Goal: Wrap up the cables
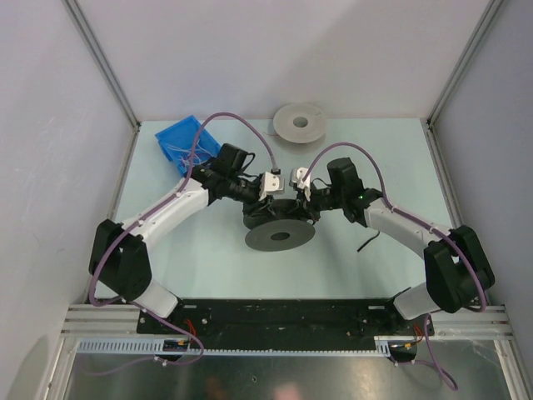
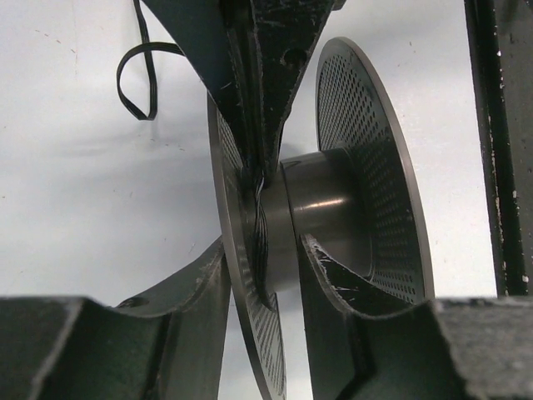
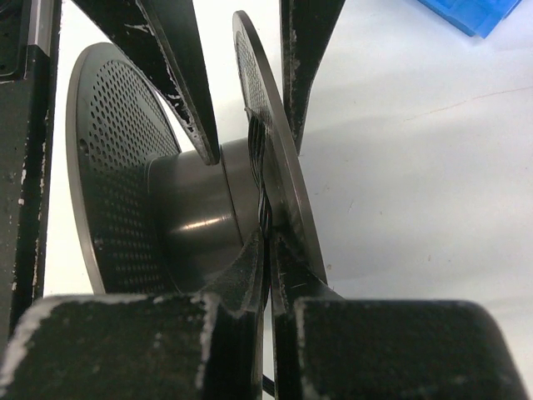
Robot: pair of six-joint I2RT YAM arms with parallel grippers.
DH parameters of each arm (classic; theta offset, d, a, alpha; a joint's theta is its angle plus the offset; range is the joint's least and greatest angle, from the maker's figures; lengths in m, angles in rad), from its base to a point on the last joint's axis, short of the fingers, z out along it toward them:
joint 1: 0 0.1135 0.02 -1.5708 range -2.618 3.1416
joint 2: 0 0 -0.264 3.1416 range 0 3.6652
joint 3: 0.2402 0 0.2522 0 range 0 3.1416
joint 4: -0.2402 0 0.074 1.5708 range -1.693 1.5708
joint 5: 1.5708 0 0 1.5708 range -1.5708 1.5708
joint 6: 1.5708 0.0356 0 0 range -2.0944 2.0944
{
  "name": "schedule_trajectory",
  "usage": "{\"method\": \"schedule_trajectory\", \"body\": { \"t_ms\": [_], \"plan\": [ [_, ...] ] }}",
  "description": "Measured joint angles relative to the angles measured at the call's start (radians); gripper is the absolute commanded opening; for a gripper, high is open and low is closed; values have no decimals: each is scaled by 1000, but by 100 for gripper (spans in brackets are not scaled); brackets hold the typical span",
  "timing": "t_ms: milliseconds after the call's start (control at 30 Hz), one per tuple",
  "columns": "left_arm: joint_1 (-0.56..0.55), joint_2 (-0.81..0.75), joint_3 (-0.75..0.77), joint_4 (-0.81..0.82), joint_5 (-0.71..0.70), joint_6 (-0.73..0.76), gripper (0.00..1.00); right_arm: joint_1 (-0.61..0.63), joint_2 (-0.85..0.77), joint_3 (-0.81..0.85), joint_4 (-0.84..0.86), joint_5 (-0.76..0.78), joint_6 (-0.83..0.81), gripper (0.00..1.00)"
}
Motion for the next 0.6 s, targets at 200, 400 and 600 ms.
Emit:
{"method": "schedule_trajectory", "body": {
  "t_ms": [200, 400, 600],
  "plan": [
    [-8, 13, 0, 4, -3, -2, 30, 3, 1, -2, 13, 3, 19, 0],
    [-8, 14, 0, 18, -25, -6, 9, 3, 2, -5, 45, -2, 53, 0],
    [-6, 14, 0, 24, -35, -8, 0, 8, 2, -6, 49, -8, 69, 6]
  ]
}}
